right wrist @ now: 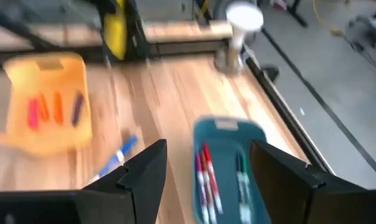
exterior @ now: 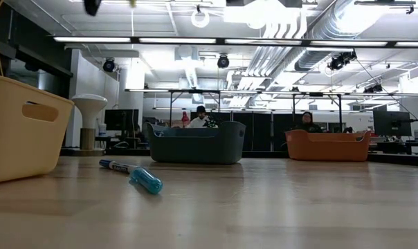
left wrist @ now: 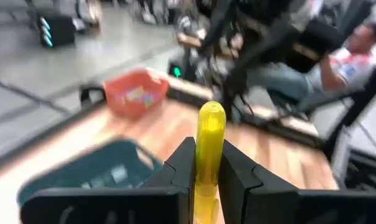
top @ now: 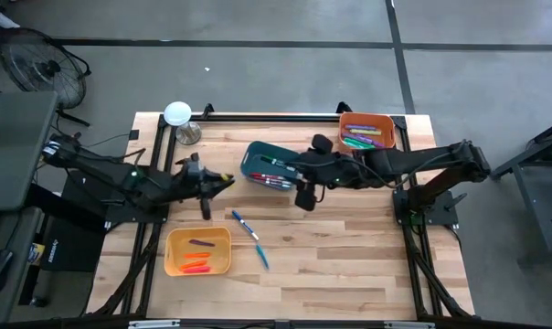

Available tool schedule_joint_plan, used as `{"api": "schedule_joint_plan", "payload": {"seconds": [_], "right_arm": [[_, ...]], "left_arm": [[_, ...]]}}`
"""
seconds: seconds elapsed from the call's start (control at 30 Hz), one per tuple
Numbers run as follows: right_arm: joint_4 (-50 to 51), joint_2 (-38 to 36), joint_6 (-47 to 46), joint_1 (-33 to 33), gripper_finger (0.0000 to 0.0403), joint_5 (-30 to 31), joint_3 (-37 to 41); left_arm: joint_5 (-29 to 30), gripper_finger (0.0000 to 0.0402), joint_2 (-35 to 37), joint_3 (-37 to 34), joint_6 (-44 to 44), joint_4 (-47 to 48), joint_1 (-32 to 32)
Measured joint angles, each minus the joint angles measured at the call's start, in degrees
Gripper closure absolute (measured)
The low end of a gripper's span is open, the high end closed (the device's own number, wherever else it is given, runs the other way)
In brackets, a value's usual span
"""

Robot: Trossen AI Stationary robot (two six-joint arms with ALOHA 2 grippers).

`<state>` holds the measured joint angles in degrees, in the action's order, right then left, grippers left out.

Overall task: Pick & Place Markers
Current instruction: Put the yellow pen into the yellow bin

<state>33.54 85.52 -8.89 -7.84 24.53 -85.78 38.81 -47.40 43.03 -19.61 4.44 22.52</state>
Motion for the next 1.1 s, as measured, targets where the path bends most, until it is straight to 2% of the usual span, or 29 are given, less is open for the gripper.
{"api": "schedule_joint_plan", "payload": {"seconds": [0.13,0.27,0.57,0.93,1.1], "right_arm": [[6.6,-0.5,-1.7,0.0,0.0188,1.6,0.0],[9.6,-0.5,-3.2,0.0,0.0189,1.9,0.0],[9.7,-0.5,-3.9,0.0,0.0191,1.9,0.0],[9.5,-0.5,-6.1,-0.1,0.0194,1.2,0.0],[9.5,-0.5,-7.8,-0.1,0.0194,-0.5,0.0]], "left_arm": [[-1.1,0.0368,3.6,0.0,-9.2,13.2,4.1],[-4.7,0.0368,4.4,0.0,-18.5,23.0,7.9],[-18.5,0.0368,-2.6,0.0,-34.3,38.5,12.5],[-36.9,0.0368,-13.0,0.0,-34.7,40.3,12.4],[-42.0,0.0368,-17.6,0.0,-32.5,40.4,12.4]]}}
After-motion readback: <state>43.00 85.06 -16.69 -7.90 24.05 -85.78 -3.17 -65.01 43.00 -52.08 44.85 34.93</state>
